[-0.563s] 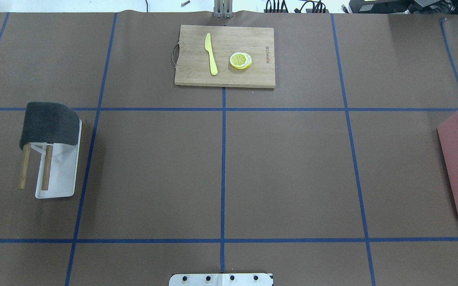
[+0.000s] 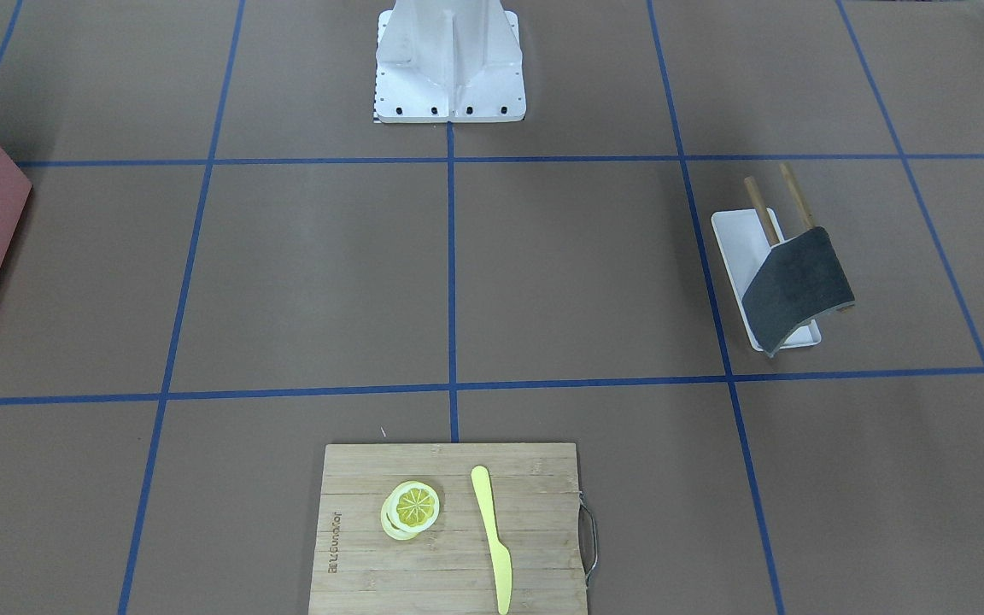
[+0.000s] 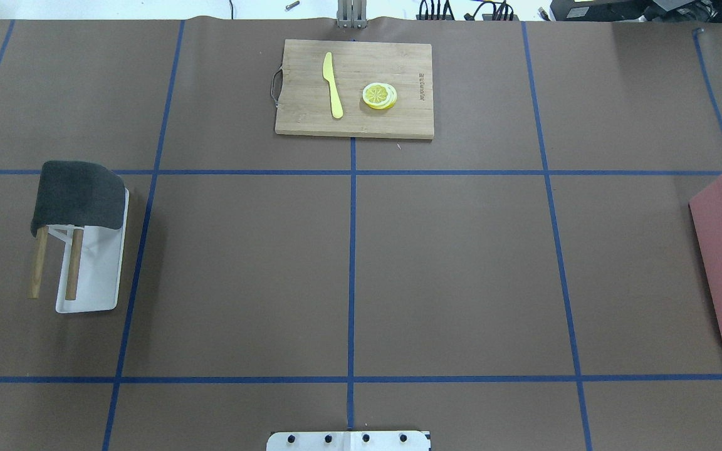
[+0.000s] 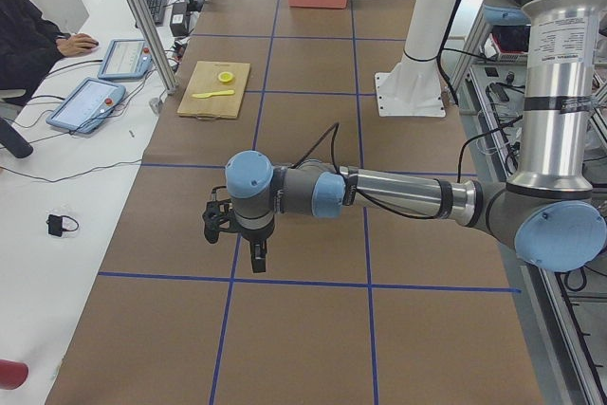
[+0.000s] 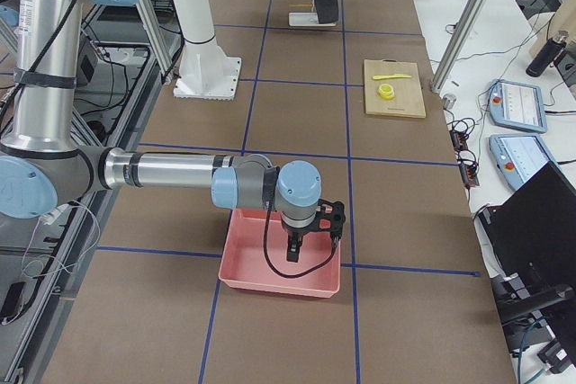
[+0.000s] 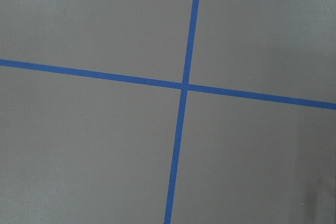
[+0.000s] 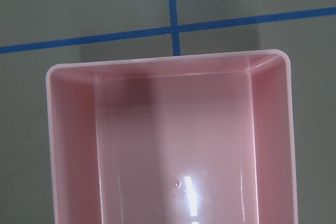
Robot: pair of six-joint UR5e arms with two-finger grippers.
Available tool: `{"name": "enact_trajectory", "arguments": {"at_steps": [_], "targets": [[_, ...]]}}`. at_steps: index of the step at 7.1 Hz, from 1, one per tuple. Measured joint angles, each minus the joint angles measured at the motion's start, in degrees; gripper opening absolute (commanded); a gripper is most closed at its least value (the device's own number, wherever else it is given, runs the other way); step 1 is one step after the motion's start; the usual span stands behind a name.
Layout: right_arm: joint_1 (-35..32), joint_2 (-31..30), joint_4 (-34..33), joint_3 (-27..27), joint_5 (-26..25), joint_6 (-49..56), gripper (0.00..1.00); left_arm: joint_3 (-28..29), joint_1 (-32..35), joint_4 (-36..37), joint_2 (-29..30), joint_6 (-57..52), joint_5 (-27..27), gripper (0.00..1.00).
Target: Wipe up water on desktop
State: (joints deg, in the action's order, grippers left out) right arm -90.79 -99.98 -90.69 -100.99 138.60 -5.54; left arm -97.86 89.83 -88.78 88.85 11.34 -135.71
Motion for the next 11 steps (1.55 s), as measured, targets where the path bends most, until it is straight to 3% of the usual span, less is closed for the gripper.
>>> {"name": "enact_trajectory", "arguments": {"at_steps": [11], "targets": [[-0.1, 0.1, 0.1, -0.4, 0.3, -0.1, 1.0, -0.8, -0.2, 0.1, 0.7, 0.4, 0.4, 0.98]]}}
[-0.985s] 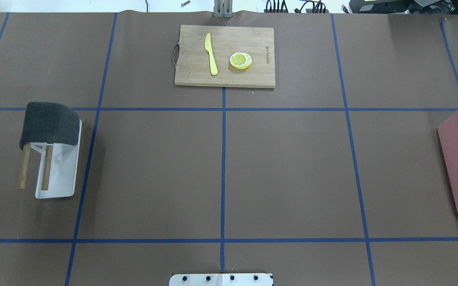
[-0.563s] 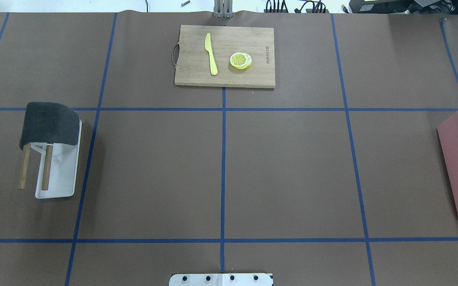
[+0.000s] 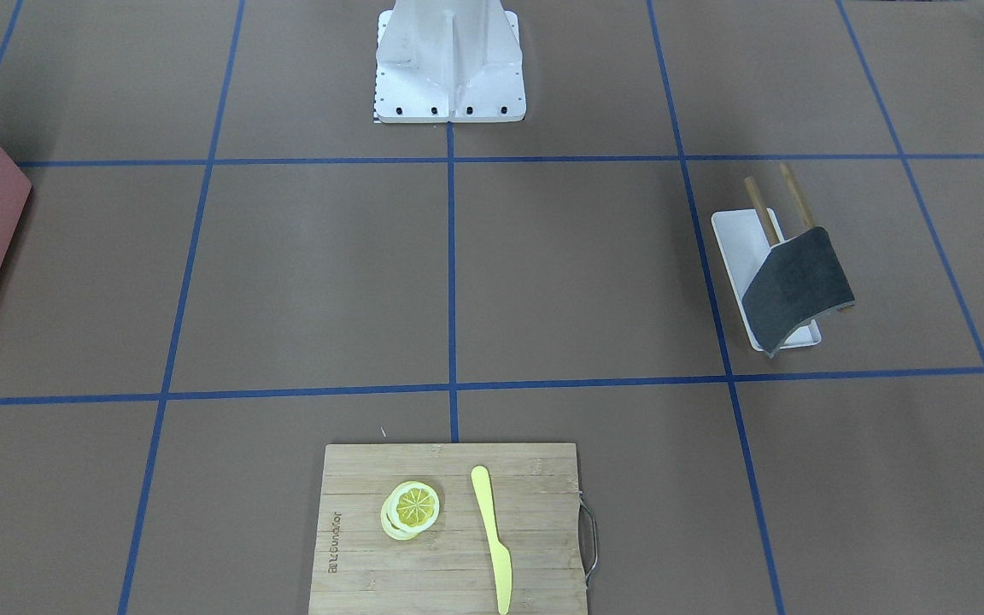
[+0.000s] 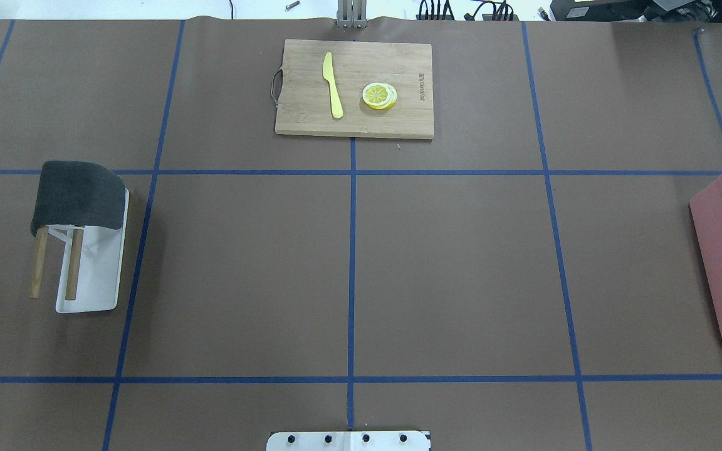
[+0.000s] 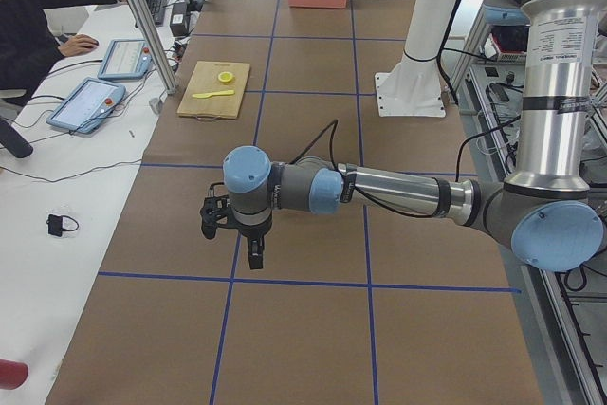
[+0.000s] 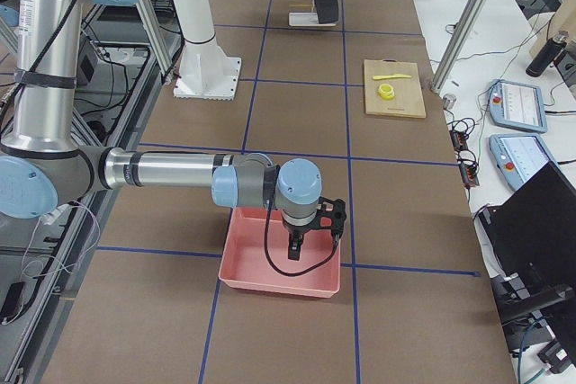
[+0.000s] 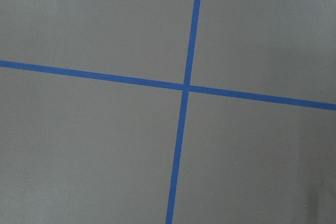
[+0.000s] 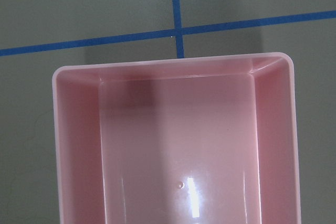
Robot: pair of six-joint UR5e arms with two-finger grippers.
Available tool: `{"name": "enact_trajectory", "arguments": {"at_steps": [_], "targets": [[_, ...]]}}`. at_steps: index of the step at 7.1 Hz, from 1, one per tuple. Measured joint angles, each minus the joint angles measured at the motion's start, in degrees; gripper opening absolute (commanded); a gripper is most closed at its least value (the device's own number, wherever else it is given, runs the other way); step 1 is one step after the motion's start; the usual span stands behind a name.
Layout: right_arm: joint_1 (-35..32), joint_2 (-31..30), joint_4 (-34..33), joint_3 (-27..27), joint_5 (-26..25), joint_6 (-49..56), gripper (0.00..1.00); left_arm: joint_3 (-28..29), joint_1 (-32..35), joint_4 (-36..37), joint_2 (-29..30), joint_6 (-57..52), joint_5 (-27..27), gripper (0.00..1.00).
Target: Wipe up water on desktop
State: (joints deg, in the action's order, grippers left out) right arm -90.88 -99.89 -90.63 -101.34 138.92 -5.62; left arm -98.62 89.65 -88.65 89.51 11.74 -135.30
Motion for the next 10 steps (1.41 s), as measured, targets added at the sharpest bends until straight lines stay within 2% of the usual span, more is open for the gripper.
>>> {"name": "enact_trajectory", "arguments": {"at_steps": [7, 10], "targets": [[0.0, 0.3, 0.0, 0.0, -0.1, 0.0, 1.0, -1.2, -0.1, -1.4, 0.6, 0.3, -0.4, 0.98], [0.0, 0.3, 0.0, 0.0, 0.0, 0.0, 1.0, -3.3, -0.3, -4.1, 1.3, 10.6, -3.5, 0.98]]}}
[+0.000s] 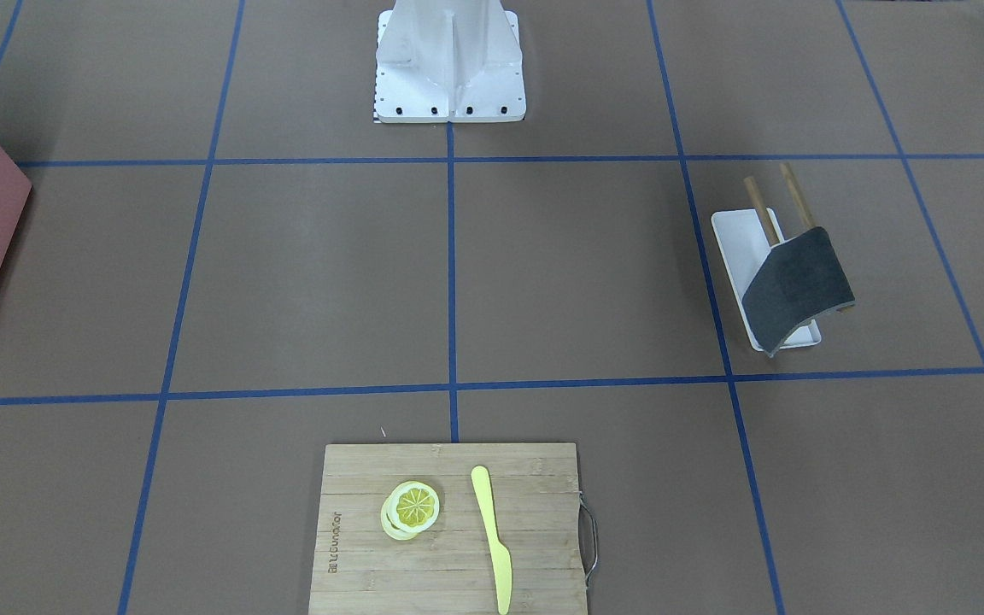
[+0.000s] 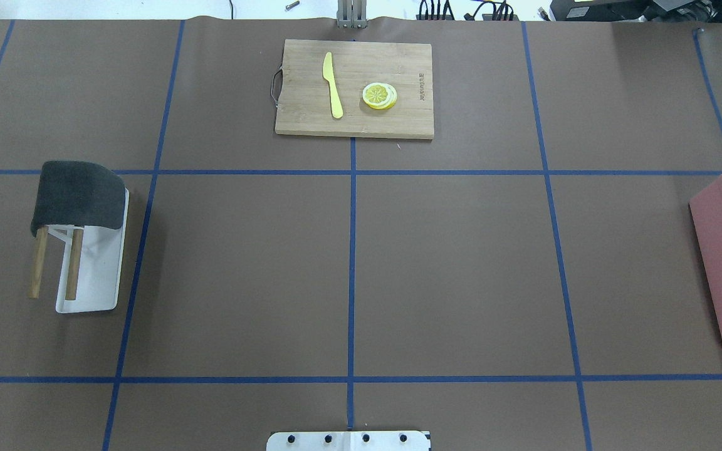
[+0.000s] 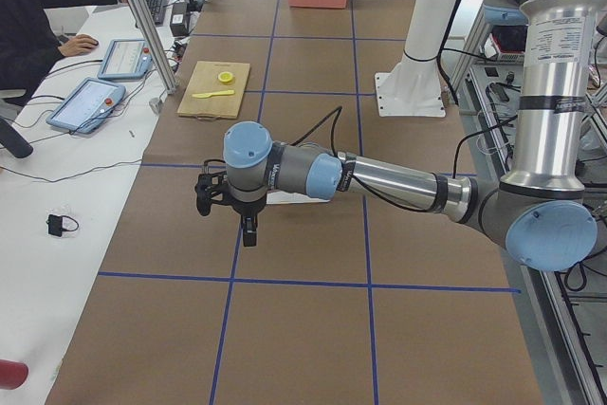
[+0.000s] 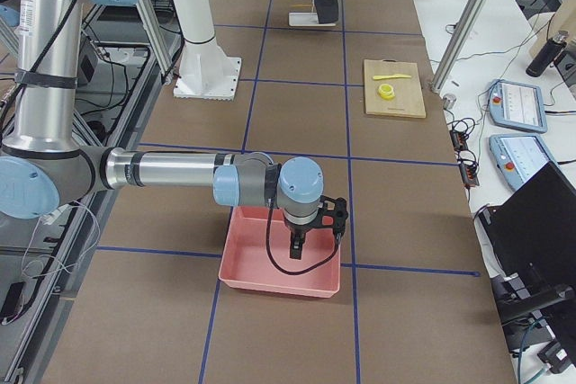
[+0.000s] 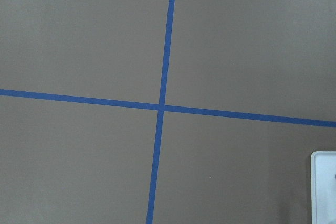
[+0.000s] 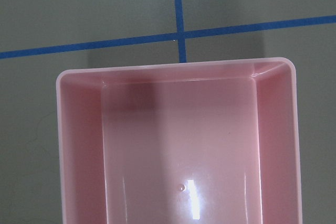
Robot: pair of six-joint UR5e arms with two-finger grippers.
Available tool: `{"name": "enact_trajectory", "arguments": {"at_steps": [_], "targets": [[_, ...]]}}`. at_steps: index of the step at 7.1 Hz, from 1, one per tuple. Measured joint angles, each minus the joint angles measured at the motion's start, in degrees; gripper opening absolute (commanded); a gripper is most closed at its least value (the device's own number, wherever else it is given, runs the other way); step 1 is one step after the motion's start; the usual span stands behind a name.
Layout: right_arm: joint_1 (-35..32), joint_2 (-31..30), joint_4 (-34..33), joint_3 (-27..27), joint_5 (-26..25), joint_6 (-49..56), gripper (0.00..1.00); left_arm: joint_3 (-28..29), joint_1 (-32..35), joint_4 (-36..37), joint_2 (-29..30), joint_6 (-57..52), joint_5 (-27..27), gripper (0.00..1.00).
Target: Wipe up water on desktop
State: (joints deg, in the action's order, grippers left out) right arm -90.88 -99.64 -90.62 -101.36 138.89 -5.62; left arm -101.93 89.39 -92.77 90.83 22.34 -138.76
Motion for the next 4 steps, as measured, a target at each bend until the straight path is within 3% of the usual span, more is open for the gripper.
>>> {"name": "enact_trajectory", "arguments": {"at_steps": [2, 4], "targets": [[0.0, 0.0, 0.0, 0.0, 0.0, 0.0, 1.0, -0.6, -2.1, -6.7, 0.5, 13.2, -4.7, 0.98], [0.0, 0.0, 0.0, 0.0, 0.0, 0.0, 1.0, -0.9, -7.6, -12.7, 0.9, 24.2, -5.7, 0.98]]}}
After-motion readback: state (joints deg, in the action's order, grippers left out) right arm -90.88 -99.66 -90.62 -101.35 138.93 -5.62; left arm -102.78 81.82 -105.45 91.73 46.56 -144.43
